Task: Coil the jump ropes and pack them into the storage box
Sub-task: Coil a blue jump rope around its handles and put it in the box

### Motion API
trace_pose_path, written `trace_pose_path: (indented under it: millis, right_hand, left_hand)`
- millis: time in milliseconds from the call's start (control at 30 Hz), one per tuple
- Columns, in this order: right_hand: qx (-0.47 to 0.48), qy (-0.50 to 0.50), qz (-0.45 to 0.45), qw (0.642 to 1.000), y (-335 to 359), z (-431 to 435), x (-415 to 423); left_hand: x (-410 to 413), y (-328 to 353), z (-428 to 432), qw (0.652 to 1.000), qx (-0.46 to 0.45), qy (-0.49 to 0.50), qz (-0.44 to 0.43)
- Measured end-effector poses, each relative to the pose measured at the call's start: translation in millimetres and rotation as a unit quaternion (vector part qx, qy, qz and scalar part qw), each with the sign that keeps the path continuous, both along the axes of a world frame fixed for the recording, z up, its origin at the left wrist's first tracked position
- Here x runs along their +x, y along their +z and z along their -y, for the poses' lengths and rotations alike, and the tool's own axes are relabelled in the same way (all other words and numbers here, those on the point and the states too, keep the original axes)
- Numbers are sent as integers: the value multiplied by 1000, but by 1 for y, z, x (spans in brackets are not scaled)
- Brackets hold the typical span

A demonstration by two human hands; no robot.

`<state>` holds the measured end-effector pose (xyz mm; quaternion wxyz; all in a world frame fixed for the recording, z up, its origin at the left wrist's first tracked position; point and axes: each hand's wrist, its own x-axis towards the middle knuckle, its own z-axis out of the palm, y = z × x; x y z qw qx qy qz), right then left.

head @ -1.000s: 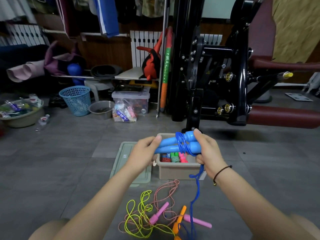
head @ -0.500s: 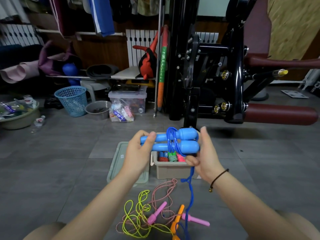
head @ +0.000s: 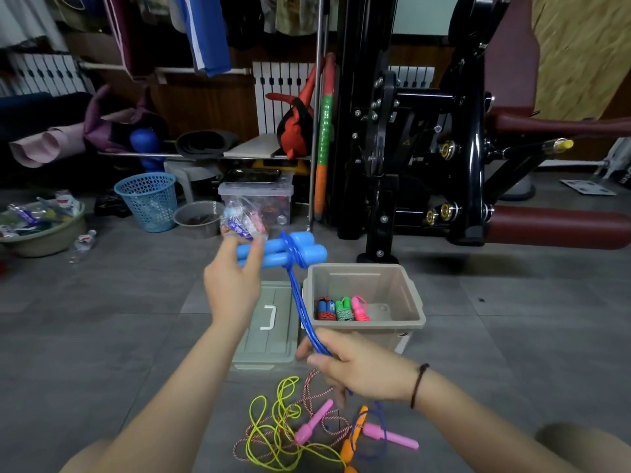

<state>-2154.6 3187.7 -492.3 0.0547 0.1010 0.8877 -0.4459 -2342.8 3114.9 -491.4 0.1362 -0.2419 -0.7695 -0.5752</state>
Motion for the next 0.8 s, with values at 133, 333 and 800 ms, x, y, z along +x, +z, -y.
trace_pose_path:
  millis: [133,333,800]
  right_hand:
    - [218,32,-50,974,50,-8,14]
    - [382,-107,-108,911,101,-62,17]
    - [-11,-299,-130,945,39,-101,-6]
  left_hand:
    - [4,-18,-6,971,-160,-70,-162]
    - [13,-16,-9,929,-210,-213,-220]
    - [58,11,-6,901,117,-352,226]
